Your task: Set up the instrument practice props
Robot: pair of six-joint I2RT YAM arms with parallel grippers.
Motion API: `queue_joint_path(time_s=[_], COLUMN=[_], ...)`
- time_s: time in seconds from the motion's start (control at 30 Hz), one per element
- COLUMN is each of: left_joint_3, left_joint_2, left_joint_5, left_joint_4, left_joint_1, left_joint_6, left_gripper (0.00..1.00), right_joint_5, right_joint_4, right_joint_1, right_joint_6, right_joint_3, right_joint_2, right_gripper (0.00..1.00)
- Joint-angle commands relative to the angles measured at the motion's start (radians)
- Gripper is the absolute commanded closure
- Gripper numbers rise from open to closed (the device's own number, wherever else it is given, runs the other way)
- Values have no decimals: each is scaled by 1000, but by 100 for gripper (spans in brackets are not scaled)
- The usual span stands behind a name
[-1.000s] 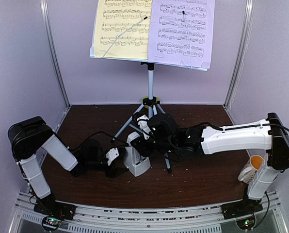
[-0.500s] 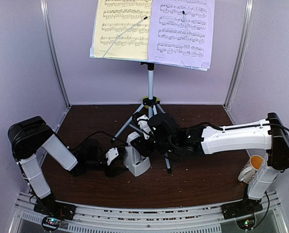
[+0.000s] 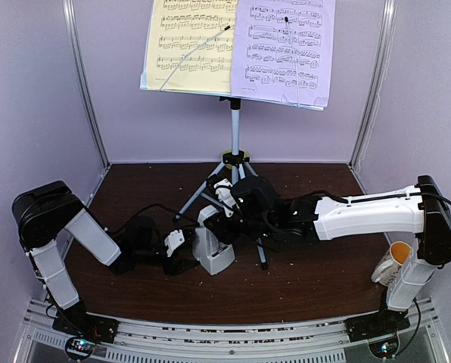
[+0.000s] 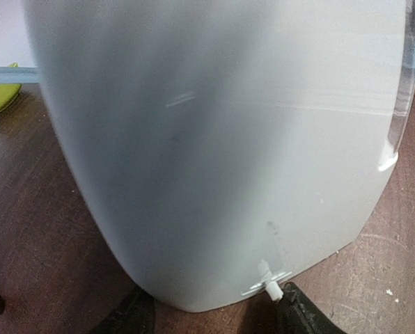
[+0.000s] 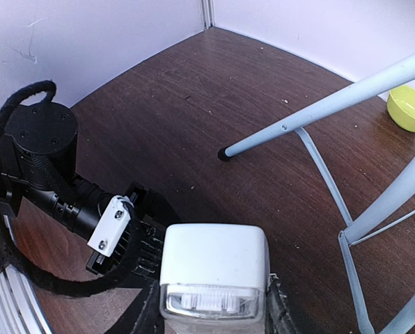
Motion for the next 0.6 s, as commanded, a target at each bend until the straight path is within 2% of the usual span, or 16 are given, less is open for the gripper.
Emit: queue_joint_path(time_s=[0.0,0.13,0.33,0.4,0.57], left_joint_3=[22,18,-49,-85,-133], left_joint_2=[12,2,-99,-155,-281], left_joint_5=[6,-1,-46,-70,-187], left_joint_4=[43,44,92,116,69], left_joint_1=[14,13,14,12,12], left_joint_6=[7,7,-82,-131,-255], left_gripper=[39,27,13,10,7], right_joint_5=[-23,-23,-40,-58,-79], right_joint_4=[32,28,9,10,9], right_joint_1=[-4,-4,-6,-8,-13], right_joint_6=[3,6,5,5,-9], right_joint_3=[-8,-7,2,5,-35], right_joint_2=[-28,-35,-84,-104,-156], right_gripper=[65,60,28,20,16])
